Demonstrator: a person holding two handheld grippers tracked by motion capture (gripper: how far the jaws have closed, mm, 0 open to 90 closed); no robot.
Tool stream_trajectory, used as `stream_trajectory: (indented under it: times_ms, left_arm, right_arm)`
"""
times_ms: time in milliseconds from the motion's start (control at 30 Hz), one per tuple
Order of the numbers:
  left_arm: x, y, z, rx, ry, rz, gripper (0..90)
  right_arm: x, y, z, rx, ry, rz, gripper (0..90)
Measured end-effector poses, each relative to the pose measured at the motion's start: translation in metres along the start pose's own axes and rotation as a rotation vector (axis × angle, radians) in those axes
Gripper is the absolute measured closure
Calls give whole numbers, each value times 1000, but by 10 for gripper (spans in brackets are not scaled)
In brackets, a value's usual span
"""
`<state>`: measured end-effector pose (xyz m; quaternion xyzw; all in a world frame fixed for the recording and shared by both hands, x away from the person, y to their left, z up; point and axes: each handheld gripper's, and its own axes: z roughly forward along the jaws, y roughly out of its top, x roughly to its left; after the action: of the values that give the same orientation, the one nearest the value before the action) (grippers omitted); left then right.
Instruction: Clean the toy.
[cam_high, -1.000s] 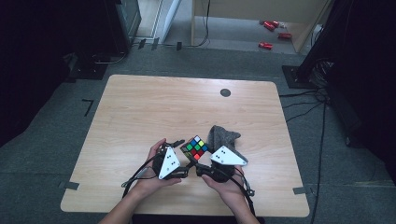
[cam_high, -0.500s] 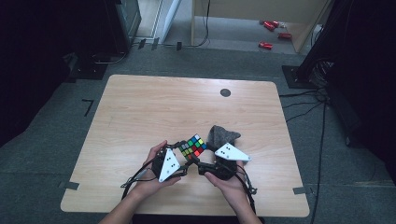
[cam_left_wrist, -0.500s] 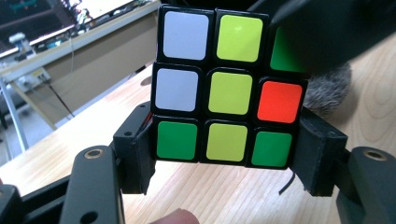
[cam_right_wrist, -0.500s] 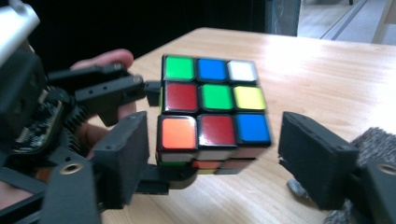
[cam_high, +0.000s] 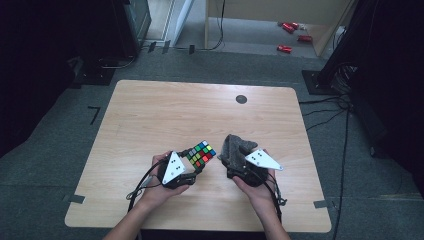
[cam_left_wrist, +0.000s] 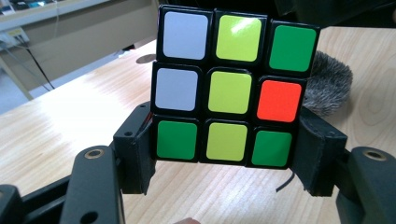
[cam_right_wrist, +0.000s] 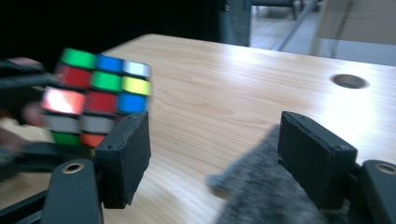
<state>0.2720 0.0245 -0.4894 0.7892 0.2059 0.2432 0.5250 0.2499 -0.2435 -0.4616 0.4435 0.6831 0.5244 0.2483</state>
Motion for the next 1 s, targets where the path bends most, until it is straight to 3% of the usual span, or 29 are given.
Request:
stream_trajectory:
  times_ms: [133,333,467,600,700,833,1000]
  left_arm:
    - [3,1,-1,10,-15,-30,347]
    - [11,2,-2,33,-52,-108,347]
    - [13,3,-3,32,-57,-121,347]
    - [15,3,-3,35,-68,-144,347]
    - [16,3,-4,36,-76,-157,347]
    - [16,4,-4,36,-92,-152,348]
    - [15,3,-1,64,-104,-143,348]
  right_arm:
    - [-13,-8,4,55,-66,-24,279]
    - [-26,-20,11,129,-118,-43,299]
    - [-31,-29,17,212,-163,-78,296]
    - [-35,-36,22,250,-177,-80,315]
    - [-35,-40,24,270,-182,-86,409]
    - [-39,-43,24,287,-159,-46,613]
    - [-39,-34,14,203,-138,-10,722]
